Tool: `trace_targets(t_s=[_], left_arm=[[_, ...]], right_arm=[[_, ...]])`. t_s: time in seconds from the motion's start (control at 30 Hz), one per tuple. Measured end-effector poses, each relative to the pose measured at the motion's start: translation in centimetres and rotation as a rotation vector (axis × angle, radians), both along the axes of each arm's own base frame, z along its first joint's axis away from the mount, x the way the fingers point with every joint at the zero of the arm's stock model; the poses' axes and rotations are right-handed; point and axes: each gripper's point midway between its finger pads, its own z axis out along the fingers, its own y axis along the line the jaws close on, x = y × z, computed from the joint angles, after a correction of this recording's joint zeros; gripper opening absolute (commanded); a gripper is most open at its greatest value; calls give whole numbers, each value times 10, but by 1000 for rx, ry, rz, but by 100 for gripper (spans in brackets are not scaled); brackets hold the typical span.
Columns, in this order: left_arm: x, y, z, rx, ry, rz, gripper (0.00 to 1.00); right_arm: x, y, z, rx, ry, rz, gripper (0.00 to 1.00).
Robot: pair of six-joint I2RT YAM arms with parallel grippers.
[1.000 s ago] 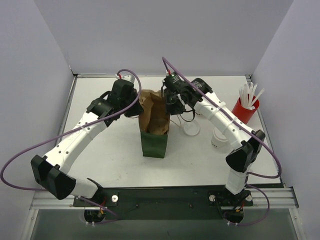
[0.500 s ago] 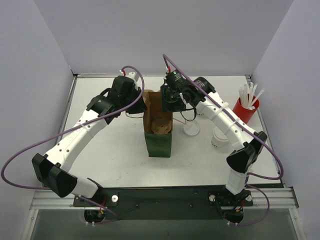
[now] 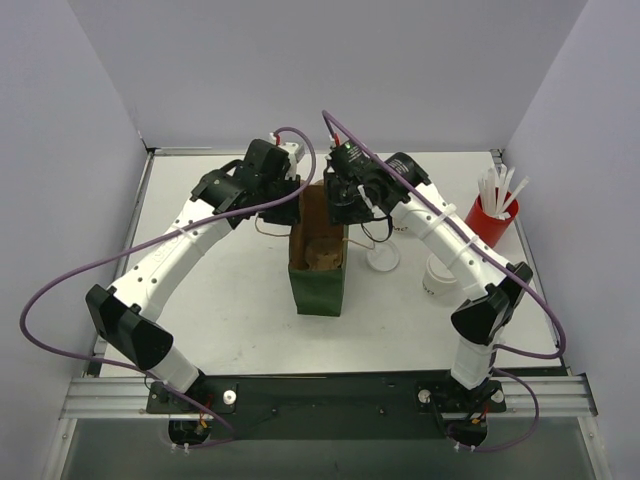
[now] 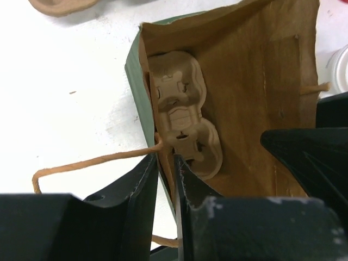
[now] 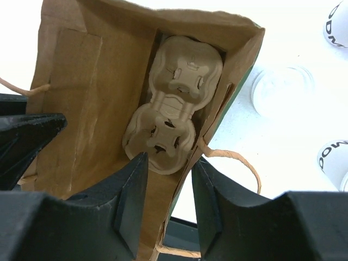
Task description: Pack the takeout coffee
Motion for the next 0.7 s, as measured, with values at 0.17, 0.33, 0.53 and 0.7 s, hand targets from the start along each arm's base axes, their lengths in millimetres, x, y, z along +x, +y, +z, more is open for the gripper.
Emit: trace_targets(t_s=[0.17,0.33,0.53,0.7], left_arm=[[-10,8,-5,72,21,-33,36],[-15,12,-12,119,43,-57,25],[-15,23,-15,191,48,-36,0],[-8,39,-3,284,-8,19,0]], right_arm=[[-2,4,-6,-21,11,17,33],[-4,7,-17,-46,33,32,27],[-3,0,-19,-88,29,23,1],[1,-14,-11,-140,-6,-8,0]])
